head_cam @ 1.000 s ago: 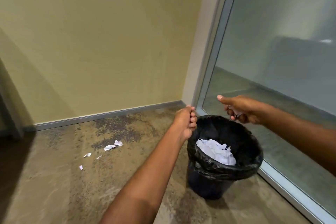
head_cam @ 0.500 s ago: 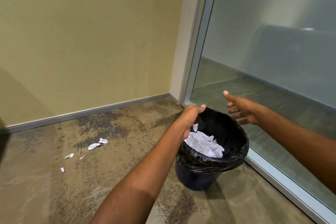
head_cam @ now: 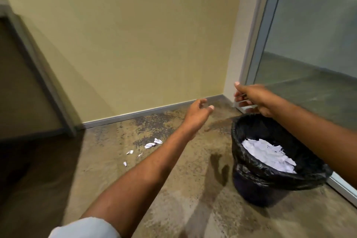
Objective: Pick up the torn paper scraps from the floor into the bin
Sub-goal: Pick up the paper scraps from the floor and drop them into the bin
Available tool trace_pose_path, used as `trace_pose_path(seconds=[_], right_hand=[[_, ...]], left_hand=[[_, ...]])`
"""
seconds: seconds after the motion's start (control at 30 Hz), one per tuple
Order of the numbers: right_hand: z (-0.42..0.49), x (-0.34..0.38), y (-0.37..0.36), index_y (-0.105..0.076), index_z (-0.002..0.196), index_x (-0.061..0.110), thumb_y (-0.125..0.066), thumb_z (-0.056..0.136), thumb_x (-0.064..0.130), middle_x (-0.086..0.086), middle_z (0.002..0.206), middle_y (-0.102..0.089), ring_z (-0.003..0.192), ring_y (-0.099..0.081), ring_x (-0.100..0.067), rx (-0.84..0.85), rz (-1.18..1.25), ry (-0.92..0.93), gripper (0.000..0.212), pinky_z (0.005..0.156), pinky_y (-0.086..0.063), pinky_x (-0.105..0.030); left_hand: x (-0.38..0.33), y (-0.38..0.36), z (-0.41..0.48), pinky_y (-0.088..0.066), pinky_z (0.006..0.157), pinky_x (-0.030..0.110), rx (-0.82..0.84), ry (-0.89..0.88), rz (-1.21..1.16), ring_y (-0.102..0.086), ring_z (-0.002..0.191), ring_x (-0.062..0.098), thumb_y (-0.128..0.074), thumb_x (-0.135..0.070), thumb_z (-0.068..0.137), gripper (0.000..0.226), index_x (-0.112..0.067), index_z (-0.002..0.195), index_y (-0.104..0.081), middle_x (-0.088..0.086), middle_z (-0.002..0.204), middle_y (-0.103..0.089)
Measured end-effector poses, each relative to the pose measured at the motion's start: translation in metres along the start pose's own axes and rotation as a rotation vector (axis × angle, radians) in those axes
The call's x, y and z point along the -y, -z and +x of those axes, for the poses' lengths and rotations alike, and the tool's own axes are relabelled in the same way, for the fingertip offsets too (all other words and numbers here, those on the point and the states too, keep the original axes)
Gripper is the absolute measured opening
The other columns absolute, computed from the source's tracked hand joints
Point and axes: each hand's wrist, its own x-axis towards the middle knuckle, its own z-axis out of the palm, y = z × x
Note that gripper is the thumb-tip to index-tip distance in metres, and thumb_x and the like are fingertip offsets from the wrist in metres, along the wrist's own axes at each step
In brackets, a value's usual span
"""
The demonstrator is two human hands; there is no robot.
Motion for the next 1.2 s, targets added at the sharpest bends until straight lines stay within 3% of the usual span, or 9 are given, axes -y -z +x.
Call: trace_pose_path(seconds=[0.27, 0.4, 0.57, 0.73, 0.83, 0.93, 1.07, 1.13, 1.2], right_hand=[[0.016, 0.027, -0.141, -0.071, 0.097, 0.017, -0.061, 0.102, 0.059, -0.005, 0.094, -0.074, 0.075, -0.066, -0.017, 0.213, 0.056, 0.048, 0.044, 0.064, -0.049, -0.031], [0.022, 0.019, -0.196, -0.071, 0.097, 0.018, -0.062, 0.102, 0.057, -0.004, 0.091, -0.071, 0.072, -0.064, -0.016, 0.281, 0.049, 0.058, 0.041, 0.063, -0.05, -0.029], [0.035, -0.01, -0.26, -0.072, 0.099, 0.017, -0.064, 0.101, 0.057, -0.002, 0.088, -0.069, 0.073, -0.062, -0.015, 0.359, 0.03, 0.02, 0.041, 0.061, -0.05, -0.028], [0.052, -0.045, -0.307, -0.072, 0.108, 0.005, -0.066, 0.103, 0.05, -0.008, 0.098, -0.071, 0.084, -0.065, -0.02, 0.407, 0.004, -0.023, 0.045, 0.06, -0.055, -0.029], [0.063, -0.071, -0.332, -0.072, 0.113, 0.005, -0.067, 0.103, 0.045, -0.011, 0.105, -0.072, 0.085, -0.065, -0.022, 0.419, -0.018, -0.031, 0.041, 0.059, -0.056, -0.03], [0.073, -0.097, -0.357, -0.074, 0.108, 0.009, -0.069, 0.102, 0.044, -0.01, 0.111, -0.076, 0.086, -0.067, -0.02, 0.394, -0.063, -0.061, 0.036, 0.054, -0.055, -0.027], [0.083, -0.125, -0.381, -0.075, 0.103, 0.018, -0.072, 0.1, 0.019, -0.014, 0.113, -0.076, 0.084, -0.064, -0.021, 0.38, -0.168, -0.037, 0.005, 0.064, -0.052, -0.034], [0.087, -0.135, -0.387, -0.072, 0.115, 0.024, -0.074, 0.096, 0.012, -0.007, 0.121, -0.072, 0.093, -0.064, -0.018, 0.41, -0.333, 0.064, 0.023, 0.077, -0.05, -0.032], [0.087, -0.143, -0.391, -0.066, 0.133, 0.027, -0.076, 0.095, 0.012, -0.001, 0.128, -0.063, 0.098, -0.06, -0.012, 0.412, -0.427, 0.139, 0.042, 0.077, -0.047, -0.027]], left_hand=[[0.04, 0.183, 0.018, -0.049, 0.114, 0.047, -0.049, 0.126, 0.482, -0.058, 0.133, 0.032, -0.07, -0.034, 0.099, 0.063, -0.008, 0.152, -0.049, 0.017, 0.151, -0.056], [0.094, 0.222, 0.022, -0.056, 0.105, 0.047, -0.116, 0.185, 0.486, -0.066, 0.12, 0.032, -0.071, -0.032, 0.099, 0.058, -0.009, 0.15, -0.052, 0.016, 0.142, -0.063], [0.177, 0.253, 0.026, -0.057, 0.1, 0.047, -0.118, 0.318, 0.534, -0.067, 0.121, 0.036, -0.074, -0.023, 0.098, 0.059, -0.005, 0.151, -0.052, 0.019, 0.142, -0.062], [0.255, 0.279, 0.024, -0.056, 0.096, 0.034, -0.11, 0.411, 0.663, -0.066, 0.12, 0.025, -0.076, -0.02, 0.096, 0.056, -0.012, 0.148, -0.056, 0.011, 0.137, -0.066], [0.299, 0.288, 0.016, -0.059, 0.093, 0.038, -0.125, 0.488, 0.683, -0.066, 0.104, 0.018, -0.079, -0.022, 0.093, 0.05, -0.019, 0.14, -0.062, -0.001, 0.114, -0.068], [0.33, 0.292, 0.006, -0.057, 0.093, 0.035, -0.091, 0.481, 0.731, -0.066, 0.104, 0.014, -0.085, -0.027, 0.087, 0.04, -0.027, 0.125, -0.073, -0.006, 0.112, -0.074], [0.351, 0.291, 0.0, -0.046, 0.076, 0.026, -0.157, 0.348, 0.825, -0.059, 0.093, 0.008, -0.087, -0.029, 0.085, 0.022, -0.031, 0.106, -0.08, -0.013, 0.099, -0.067], [0.361, 0.289, -0.002, -0.042, 0.07, 0.027, -0.209, 0.298, 0.875, -0.059, 0.089, 0.011, -0.086, -0.032, 0.085, 0.012, -0.029, 0.094, -0.078, -0.014, 0.093, -0.061], [0.37, 0.288, -0.002, -0.042, 0.065, 0.027, -0.25, 0.255, 0.889, -0.06, 0.087, 0.013, -0.083, -0.03, 0.088, 0.012, -0.026, 0.084, -0.072, -0.013, 0.09, -0.059]])
